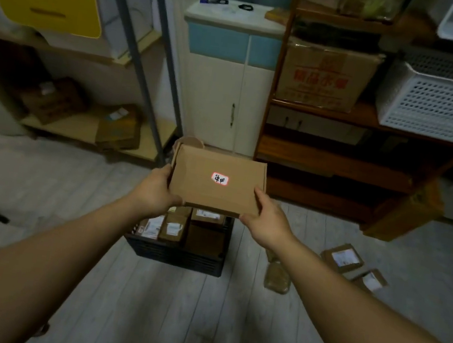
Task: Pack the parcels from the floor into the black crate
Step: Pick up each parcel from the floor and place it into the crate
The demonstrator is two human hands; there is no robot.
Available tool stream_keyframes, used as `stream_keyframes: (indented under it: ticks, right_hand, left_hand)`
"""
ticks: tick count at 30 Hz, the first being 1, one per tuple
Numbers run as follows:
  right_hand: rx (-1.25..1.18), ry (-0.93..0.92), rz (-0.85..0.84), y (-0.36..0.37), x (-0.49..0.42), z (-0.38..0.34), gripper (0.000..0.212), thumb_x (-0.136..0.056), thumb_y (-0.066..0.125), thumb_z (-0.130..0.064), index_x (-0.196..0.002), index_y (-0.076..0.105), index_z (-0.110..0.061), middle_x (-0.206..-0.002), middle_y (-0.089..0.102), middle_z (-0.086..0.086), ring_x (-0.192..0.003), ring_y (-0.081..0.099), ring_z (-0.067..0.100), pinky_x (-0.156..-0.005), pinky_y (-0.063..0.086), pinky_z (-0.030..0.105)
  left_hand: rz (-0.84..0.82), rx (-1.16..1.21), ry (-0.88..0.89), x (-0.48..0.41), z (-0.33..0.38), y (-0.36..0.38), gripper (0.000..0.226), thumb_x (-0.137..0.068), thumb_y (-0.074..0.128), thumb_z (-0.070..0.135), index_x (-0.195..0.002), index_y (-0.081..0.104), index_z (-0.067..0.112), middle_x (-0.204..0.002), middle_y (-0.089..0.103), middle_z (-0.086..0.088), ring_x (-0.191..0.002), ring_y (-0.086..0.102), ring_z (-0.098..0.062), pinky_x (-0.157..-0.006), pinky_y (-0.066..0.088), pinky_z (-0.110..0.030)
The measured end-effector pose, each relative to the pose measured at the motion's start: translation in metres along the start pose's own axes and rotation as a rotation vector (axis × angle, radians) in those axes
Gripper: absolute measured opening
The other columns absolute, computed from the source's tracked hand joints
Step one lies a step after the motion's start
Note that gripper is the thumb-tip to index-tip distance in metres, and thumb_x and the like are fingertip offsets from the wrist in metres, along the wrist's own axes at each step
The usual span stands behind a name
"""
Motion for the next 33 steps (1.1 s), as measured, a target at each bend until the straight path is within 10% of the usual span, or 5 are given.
stream_keyframes:
  ticks: [16,24,29,33]
  right_hand:
    - [0.064,0.065,-0.119,0.072,-0.138,-0.011,0.078,-0.088,0.064,-0.029,-0.151,0.017,-0.023,-0.145,0.033,0.012,-0.123,0.046,0.028,-0.1,0.044,0.038]
    - [0.022,0.238,-0.178,0.107,-0.173,0.031,0.067,-0.091,0.061,-0.035,-0.146,0.026,-0.022,-0.141,0.034,0.014,-0.12,0.048,0.031,-0.098,0.044,0.035]
    - [0.068,0.348,-0.174,0.166,-0.192,0.071,0.047,-0.092,0.057,-0.028,-0.134,0.041,-0.017,-0.131,0.037,0.014,-0.105,0.055,0.029,-0.093,0.048,0.033]
    - [0.16,0.391,-0.215,0.234,-0.217,0.12,0.054,-0.092,0.056,-0.021,-0.141,0.034,-0.019,-0.133,0.034,0.016,-0.107,0.053,0.031,-0.094,0.048,0.035]
  left_hand:
    - [-0.07,-0.161,-0.136,-0.13,-0.07,-0.009,0.071,-0.081,0.068,0.021,-0.142,0.033,0.017,-0.132,0.054,-0.01,-0.116,0.054,-0.027,-0.094,0.047,-0.039]
    - [-0.242,-0.181,-0.114,-0.197,-0.119,0.042,0.014,-0.09,0.055,0.015,-0.101,0.055,0.024,-0.082,0.061,0.003,-0.074,0.06,-0.015,-0.062,0.046,-0.023]
    - [-0.402,-0.208,-0.132,-0.239,-0.19,0.1,0.037,-0.086,0.063,0.012,-0.122,0.056,0.007,-0.121,0.06,-0.01,-0.11,0.058,-0.029,-0.092,0.046,-0.031]
    - [-0.478,-0.313,-0.142,-0.27,-0.269,0.161,0.032,-0.085,0.062,0.019,-0.116,0.059,0.009,-0.114,0.064,-0.013,-0.102,0.061,-0.028,-0.089,0.05,-0.039]
Point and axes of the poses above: each hand's wrist, its own x-axis away from the middle knuckle, its own y-axis out of the palm, z = x × y, the point moved 6 cm from there along -x, towards the middle knuckle
